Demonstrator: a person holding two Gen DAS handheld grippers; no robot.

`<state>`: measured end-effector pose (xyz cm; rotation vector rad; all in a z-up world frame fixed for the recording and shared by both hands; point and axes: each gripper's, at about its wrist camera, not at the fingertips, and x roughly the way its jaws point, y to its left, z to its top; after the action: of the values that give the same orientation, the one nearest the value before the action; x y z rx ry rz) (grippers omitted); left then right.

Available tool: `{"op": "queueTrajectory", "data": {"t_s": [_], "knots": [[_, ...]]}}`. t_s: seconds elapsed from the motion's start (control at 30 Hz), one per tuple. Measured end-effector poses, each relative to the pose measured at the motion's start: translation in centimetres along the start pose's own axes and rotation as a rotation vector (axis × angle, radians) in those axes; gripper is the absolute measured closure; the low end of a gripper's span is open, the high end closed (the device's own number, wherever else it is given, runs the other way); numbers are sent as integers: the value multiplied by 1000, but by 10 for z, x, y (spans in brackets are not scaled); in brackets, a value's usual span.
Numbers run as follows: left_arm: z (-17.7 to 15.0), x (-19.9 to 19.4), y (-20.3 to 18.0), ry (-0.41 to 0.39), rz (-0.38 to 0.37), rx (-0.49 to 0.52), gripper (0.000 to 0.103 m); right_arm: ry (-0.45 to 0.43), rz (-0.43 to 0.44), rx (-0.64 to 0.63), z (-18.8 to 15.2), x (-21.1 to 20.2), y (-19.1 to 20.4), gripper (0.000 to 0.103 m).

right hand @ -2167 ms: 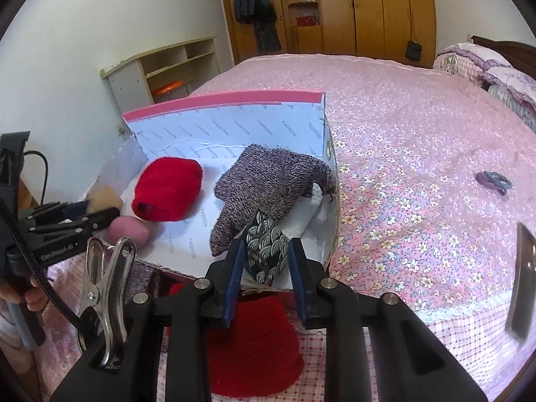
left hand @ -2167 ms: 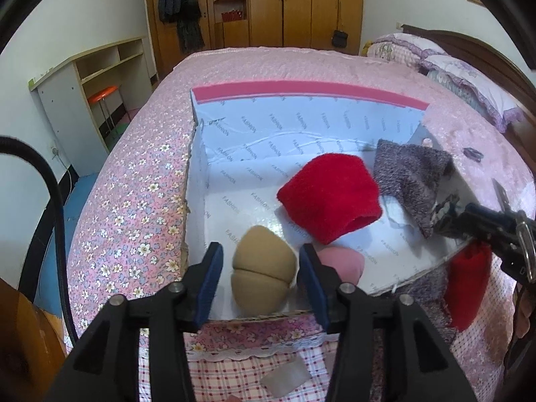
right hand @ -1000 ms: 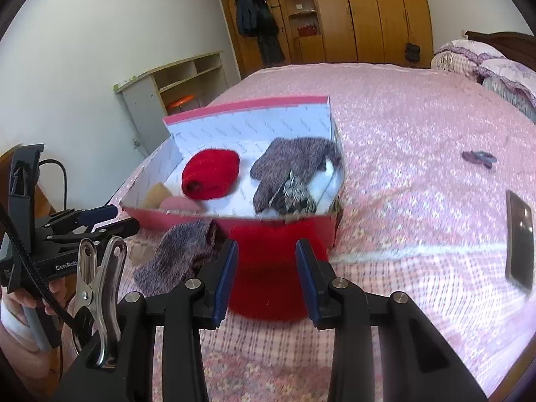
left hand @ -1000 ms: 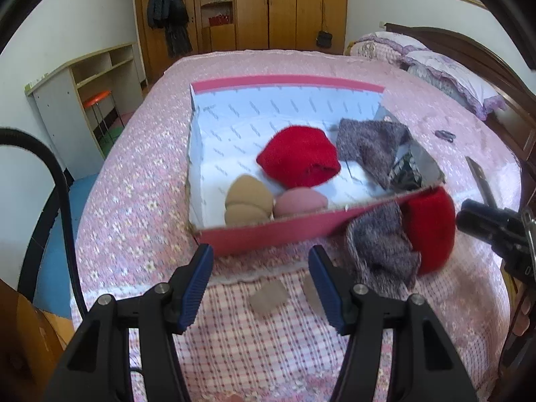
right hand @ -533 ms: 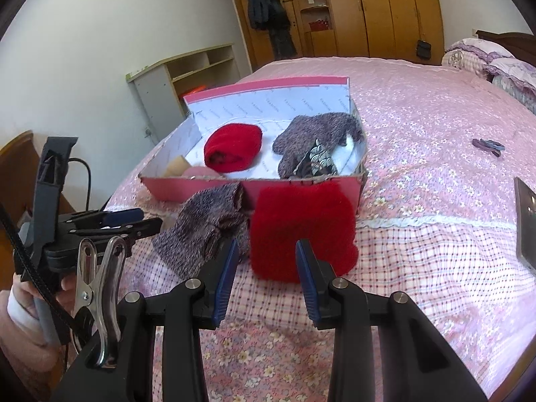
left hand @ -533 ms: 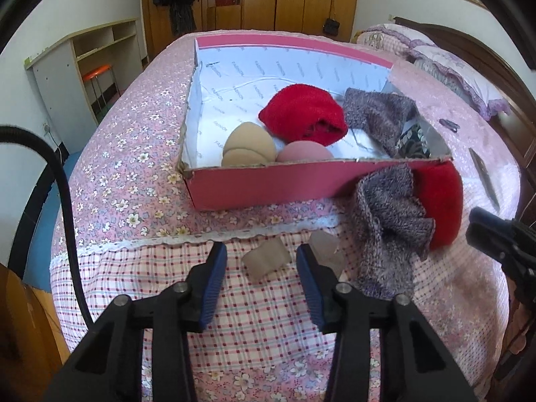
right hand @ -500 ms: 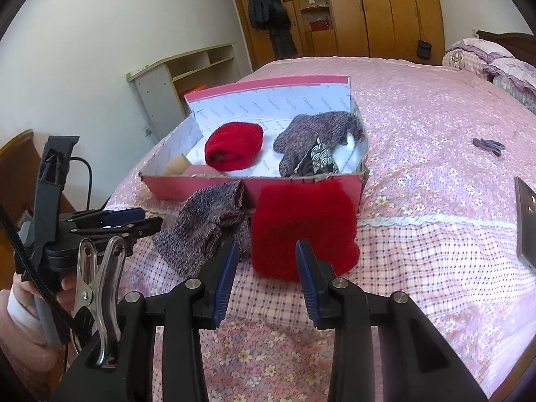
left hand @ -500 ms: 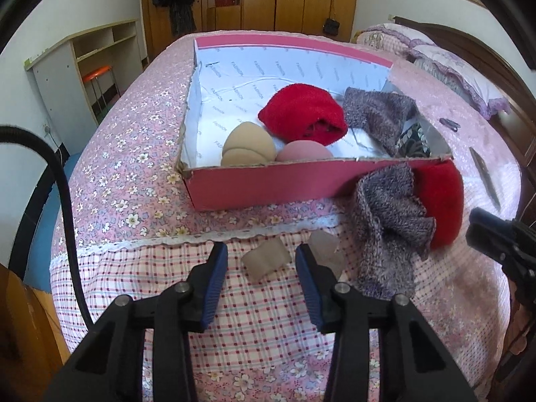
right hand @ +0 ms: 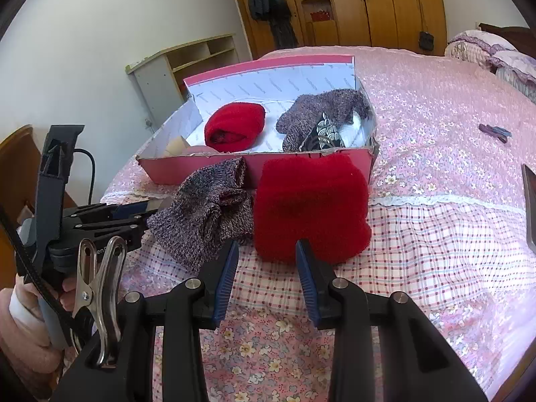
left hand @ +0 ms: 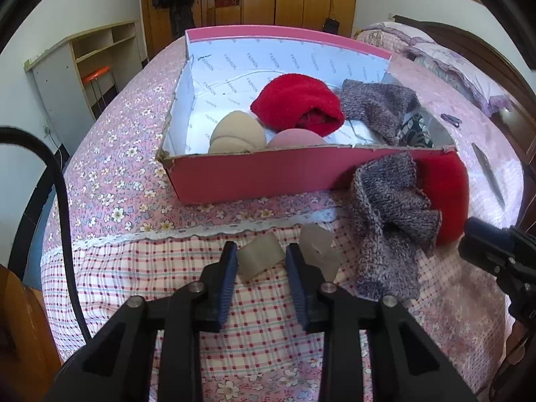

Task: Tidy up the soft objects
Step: 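Move both grippers back toward the translucent pieces beside the box, then grasp a translucent piece with the left gripper while the right gripper grasps the other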

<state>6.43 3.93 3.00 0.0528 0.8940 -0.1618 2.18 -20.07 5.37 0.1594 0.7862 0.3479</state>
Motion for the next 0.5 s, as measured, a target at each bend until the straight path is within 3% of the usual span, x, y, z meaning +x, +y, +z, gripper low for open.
{"op": "queueTrajectory", "data": {"t_s": [0.33,0.5], "knots": [[-6,-9,5,-29,-8,-24,87,1,1,2,-1,0,0,66],[-13,-22,19,-41,-17,-81,87,-2,13,-5,0,-3,2,66]]}}
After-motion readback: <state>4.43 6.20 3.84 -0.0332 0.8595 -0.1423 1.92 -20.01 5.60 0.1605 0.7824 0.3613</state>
